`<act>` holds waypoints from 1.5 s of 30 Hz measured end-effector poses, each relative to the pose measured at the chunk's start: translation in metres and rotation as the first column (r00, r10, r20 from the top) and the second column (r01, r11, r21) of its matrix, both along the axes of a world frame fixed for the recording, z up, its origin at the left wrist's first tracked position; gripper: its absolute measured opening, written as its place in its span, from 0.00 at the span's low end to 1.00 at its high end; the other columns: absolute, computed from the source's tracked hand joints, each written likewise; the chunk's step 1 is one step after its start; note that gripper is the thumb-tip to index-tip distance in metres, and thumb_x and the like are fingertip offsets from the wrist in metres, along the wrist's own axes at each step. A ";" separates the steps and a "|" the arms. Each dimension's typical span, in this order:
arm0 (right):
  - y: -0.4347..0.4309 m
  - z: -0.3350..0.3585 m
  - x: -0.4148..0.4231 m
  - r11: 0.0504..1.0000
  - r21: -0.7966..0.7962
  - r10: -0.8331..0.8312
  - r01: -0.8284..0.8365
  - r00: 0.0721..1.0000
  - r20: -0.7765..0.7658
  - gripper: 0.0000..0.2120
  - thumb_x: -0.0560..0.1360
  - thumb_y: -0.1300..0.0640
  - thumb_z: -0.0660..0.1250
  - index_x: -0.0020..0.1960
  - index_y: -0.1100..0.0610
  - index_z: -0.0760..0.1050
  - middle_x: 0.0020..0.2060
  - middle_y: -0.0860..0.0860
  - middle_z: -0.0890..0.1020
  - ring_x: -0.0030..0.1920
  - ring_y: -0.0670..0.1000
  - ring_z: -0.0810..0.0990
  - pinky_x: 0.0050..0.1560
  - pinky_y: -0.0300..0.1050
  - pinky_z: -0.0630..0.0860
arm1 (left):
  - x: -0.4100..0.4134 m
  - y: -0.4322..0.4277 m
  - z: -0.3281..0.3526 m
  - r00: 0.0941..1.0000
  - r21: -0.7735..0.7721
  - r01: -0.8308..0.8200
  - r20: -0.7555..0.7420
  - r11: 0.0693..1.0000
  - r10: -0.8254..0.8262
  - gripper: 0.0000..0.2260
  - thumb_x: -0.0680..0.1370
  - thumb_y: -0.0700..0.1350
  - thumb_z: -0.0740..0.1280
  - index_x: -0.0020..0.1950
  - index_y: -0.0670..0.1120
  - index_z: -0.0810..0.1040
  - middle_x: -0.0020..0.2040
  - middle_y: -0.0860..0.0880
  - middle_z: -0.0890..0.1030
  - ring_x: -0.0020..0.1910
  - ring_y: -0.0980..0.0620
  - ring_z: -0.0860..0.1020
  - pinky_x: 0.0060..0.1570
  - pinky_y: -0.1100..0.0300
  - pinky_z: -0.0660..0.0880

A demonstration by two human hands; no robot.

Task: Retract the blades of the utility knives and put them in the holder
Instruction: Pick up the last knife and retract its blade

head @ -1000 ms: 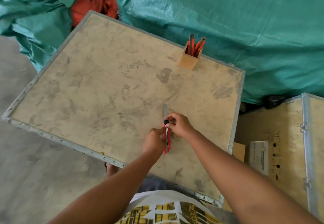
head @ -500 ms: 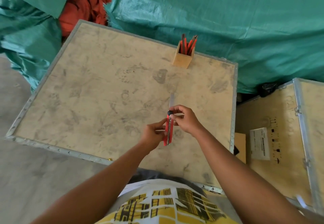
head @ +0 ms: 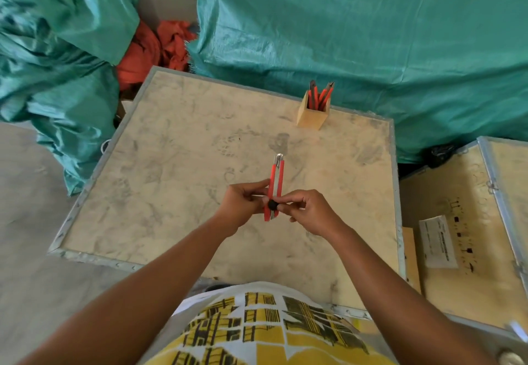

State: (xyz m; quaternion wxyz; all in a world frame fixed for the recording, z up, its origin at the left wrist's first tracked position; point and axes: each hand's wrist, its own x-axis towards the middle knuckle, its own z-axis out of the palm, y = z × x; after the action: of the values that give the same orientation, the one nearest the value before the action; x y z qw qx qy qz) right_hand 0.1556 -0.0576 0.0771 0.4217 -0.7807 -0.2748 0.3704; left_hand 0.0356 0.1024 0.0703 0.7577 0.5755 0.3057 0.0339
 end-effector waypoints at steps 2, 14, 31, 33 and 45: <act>0.007 0.005 -0.009 1.000 0.008 -0.004 0.004 1.000 0.021 0.11 0.76 0.61 0.74 0.56 0.51 0.86 0.47 0.49 0.88 0.40 0.53 0.84 0.41 0.47 0.84 | -0.002 0.011 0.005 1.000 0.016 0.027 0.005 1.000 -0.027 0.20 0.76 0.26 0.67 0.66 0.38 0.78 0.53 0.39 0.85 0.44 0.45 0.86 0.50 0.51 0.83; 0.024 0.033 -0.032 0.999 0.034 -0.026 0.018 0.962 0.273 0.11 0.75 0.61 0.74 0.55 0.48 0.84 0.50 0.44 0.85 0.43 0.44 0.84 0.41 0.28 0.75 | -0.008 0.032 0.030 0.998 -0.043 0.048 0.047 0.998 -0.046 0.20 0.75 0.27 0.69 0.66 0.38 0.77 0.50 0.42 0.85 0.42 0.49 0.87 0.46 0.55 0.84; -0.009 0.044 -0.042 0.984 0.165 -0.114 0.061 0.936 0.334 0.08 0.73 0.57 0.77 0.51 0.52 0.82 0.46 0.41 0.85 0.38 0.48 0.84 0.36 0.41 0.81 | -0.012 -0.012 0.048 0.994 -0.233 -0.099 0.020 0.967 0.106 0.14 0.75 0.28 0.69 0.60 0.36 0.81 0.48 0.41 0.86 0.42 0.46 0.87 0.44 0.56 0.84; -0.012 0.046 -0.043 0.983 0.176 -0.109 0.054 0.940 0.322 0.10 0.73 0.57 0.77 0.53 0.51 0.82 0.47 0.41 0.84 0.37 0.47 0.83 0.37 0.42 0.83 | -0.013 -0.015 0.050 0.991 -0.236 -0.121 0.023 0.964 0.131 0.14 0.75 0.28 0.69 0.60 0.37 0.81 0.48 0.42 0.86 0.42 0.46 0.87 0.43 0.57 0.84; -0.012 0.050 -0.048 0.969 0.247 -0.116 0.026 0.927 0.357 0.14 0.74 0.56 0.76 0.59 0.51 0.82 0.50 0.41 0.84 0.36 0.48 0.82 0.38 0.40 0.83 | -0.019 -0.021 0.057 0.980 -0.253 -0.174 0.046 0.952 0.192 0.15 0.76 0.29 0.68 0.62 0.36 0.80 0.53 0.39 0.85 0.45 0.45 0.86 0.46 0.55 0.84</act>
State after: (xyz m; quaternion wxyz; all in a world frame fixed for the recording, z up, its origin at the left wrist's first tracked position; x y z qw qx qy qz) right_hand 0.1075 -0.0691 0.1268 0.4661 -0.7897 -0.3626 0.1662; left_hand 0.0166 0.0816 0.1277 0.8276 0.4440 0.3327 0.0858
